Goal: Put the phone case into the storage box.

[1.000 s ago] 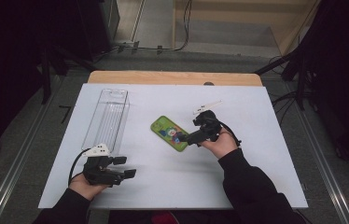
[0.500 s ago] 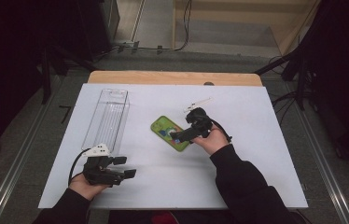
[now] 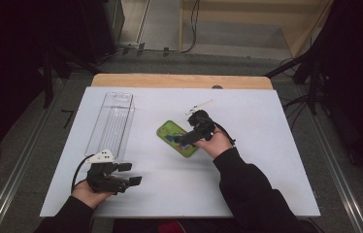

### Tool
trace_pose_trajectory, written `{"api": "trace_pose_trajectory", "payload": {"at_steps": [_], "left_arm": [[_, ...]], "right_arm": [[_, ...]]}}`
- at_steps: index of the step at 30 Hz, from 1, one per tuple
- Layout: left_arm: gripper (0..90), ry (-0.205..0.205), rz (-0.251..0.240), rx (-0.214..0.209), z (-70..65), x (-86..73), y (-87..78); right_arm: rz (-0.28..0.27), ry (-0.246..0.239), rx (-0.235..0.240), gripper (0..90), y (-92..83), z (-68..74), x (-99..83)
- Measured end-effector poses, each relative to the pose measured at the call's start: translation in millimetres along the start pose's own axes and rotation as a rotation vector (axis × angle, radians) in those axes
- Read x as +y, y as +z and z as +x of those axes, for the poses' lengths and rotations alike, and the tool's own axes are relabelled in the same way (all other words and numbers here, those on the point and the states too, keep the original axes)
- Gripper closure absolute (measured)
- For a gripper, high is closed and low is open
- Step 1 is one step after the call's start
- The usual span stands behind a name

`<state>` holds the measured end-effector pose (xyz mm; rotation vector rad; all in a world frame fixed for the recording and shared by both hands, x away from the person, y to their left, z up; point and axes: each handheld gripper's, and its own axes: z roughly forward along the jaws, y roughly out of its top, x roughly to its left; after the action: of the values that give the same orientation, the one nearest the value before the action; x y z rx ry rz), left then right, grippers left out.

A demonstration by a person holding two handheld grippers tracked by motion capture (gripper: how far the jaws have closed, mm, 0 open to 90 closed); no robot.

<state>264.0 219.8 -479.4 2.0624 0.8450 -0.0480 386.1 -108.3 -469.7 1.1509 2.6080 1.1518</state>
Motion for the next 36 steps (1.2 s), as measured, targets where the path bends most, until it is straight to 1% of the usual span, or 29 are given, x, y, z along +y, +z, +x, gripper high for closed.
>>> {"api": "trace_pose_trajectory", "payload": {"at_steps": [5, 15, 19, 24, 30, 32, 36], "left_arm": [[27.7, 0.002, 0.001, -0.001, 0.0, 0.0, 0.0], [27.7, 0.001, 0.0, -0.001, 0.0, -0.1, -0.5], [27.7, 0.0, 0.001, -0.002, 0.0, -0.1, -0.3], [27.7, -0.003, 0.0, -0.004, 0.0, -0.3, -0.2], [27.7, -0.002, 0.001, -0.003, 0.0, -0.2, -0.4], [27.7, -0.002, 0.0, -0.003, 0.1, -0.2, -0.1], [27.8, -0.003, -0.001, -0.003, 0.0, -0.2, -0.2]], "right_arm": [[0.005, -0.015, -0.009, 0.0, 7.3, 1.8, 2.5], [0.011, -0.006, -0.026, 0.0, 15.2, 1.4, 1.6], [0.027, 0.001, -0.026, 0.0, 18.3, 0.4, -0.1], [0.045, 0.005, -0.04, 0.0, 22.6, 0.4, -2.3], [0.052, 0.013, -0.039, 0.0, 26.0, -1.8, -5.1], [0.053, 0.008, -0.038, 0.0, 27.7, -2.3, -6.0], [0.064, 0.01, -0.04, 0.0, 31.4, -0.9, -7.6]]}}
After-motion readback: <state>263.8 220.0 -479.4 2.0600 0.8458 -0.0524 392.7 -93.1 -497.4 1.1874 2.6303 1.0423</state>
